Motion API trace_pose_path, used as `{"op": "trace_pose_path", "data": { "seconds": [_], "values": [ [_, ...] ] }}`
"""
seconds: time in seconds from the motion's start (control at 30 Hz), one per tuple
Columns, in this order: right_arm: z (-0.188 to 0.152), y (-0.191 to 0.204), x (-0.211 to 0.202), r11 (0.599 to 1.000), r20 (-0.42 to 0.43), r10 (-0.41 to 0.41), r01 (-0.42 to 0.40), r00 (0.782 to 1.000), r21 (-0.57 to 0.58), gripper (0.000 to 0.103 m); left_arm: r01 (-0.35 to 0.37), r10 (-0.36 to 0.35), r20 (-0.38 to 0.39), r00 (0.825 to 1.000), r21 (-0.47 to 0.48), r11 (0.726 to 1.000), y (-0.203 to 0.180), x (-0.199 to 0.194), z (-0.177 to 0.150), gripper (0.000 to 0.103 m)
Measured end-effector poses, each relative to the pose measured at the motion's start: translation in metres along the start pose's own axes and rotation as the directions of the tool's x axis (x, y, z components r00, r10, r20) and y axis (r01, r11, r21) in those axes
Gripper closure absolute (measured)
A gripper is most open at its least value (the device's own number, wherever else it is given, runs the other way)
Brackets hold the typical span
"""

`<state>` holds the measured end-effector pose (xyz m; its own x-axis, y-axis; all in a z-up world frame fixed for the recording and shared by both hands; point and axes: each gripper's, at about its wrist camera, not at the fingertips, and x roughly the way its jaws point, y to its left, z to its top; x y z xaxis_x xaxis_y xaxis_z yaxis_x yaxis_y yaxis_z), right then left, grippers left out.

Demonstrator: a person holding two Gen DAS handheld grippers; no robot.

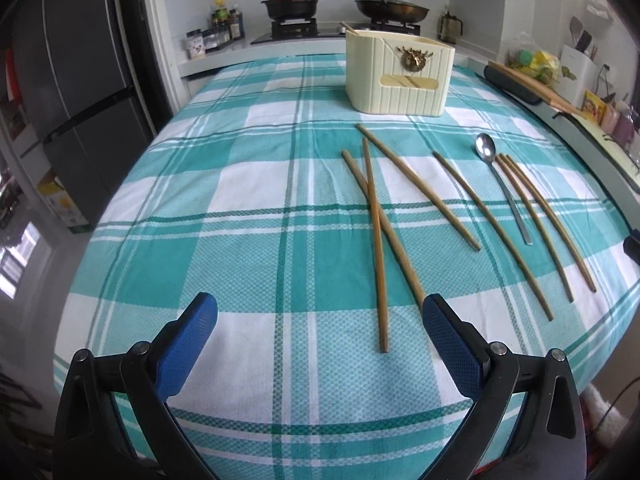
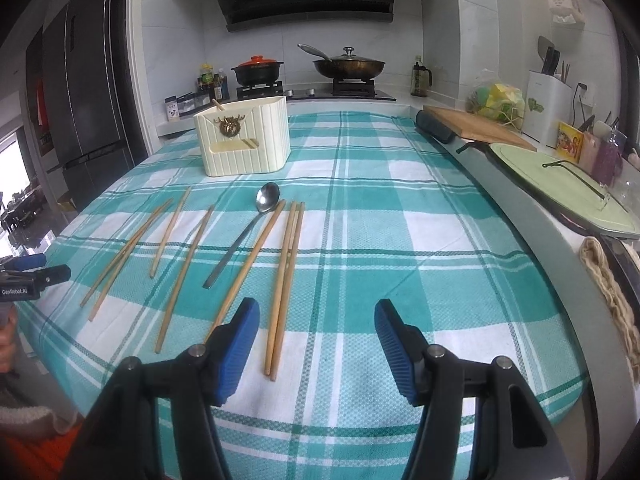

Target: Organize utensils

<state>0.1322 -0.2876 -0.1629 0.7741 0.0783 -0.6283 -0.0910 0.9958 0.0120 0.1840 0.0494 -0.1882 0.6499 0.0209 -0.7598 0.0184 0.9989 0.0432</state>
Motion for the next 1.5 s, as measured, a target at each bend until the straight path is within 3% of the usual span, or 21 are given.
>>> {"op": "trace_pose_path", "data": {
  "seconds": [0.07, 0.27, 0.47, 0.67, 0.97, 1.2, 1.27, 1.37, 1.5],
  "values": [
    [0.0, 0.0, 0.002, 1.0, -0.009, 0.005, -0.005, 1.0, 0.007, 0.043, -0.001, 0.001, -0.003, 1.0, 0.001, 1.0, 0.001, 0.002, 0.0, 0.001],
    [-0.001, -0.003, 0.013, 0.998, -0.068, 0.05, -0.049, 0.996, 0.026, 0.068, 0.02, -0.02, 0.0, 1.0, 0.033, 0.999, -0.003, 0.014, 0.013, 0.001],
    [0.008, -0.006, 0.026, 0.996, -0.102, 0.08, -0.075, 0.992, 0.048, 0.079, 0.002, 0.0, -0.019, 1.0, 0.092, 0.996, -0.01, 0.035, 0.025, 0.004],
    [0.023, -0.008, 0.049, 0.995, -0.136, 0.091, -0.084, 0.986, 0.052, 0.08, -0.029, 0.036, -0.06, 0.998, 0.117, 0.993, -0.008, 0.056, 0.028, 0.011],
    [0.035, 0.003, 0.097, 0.984, -0.231, 0.177, -0.166, 0.957, 0.069, 0.089, -0.007, 0.016, -0.08, 0.997, 0.116, 0.993, -0.006, 0.063, 0.035, 0.016],
    [0.041, 0.008, 0.122, 0.991, -0.308, 0.13, -0.124, 0.942, 0.039, 0.093, -0.008, 0.02, -0.089, 0.996, 0.135, 0.991, -0.011, 0.07, 0.044, 0.021],
    [0.042, 0.009, 0.125, 0.99, -0.33, 0.142, -0.134, 0.933, 0.045, 0.093, -0.008, 0.021, -0.093, 0.995, 0.132, 0.991, -0.013, 0.072, 0.048, 0.024],
    [0.043, 0.02, 0.128, 0.991, -0.351, 0.088, -0.116, 0.932, -0.059, 0.093, 0.007, 0.006, -0.102, 0.995, 0.127, 0.992, -0.017, 0.075, 0.055, 0.035],
    [0.045, 0.025, 0.13, 0.99, -0.353, 0.066, -0.106, 0.933, -0.093, 0.093, 0.035, -0.02, -0.111, 0.994, 0.131, 0.991, -0.024, 0.077, 0.059, 0.058]
  ]
}}
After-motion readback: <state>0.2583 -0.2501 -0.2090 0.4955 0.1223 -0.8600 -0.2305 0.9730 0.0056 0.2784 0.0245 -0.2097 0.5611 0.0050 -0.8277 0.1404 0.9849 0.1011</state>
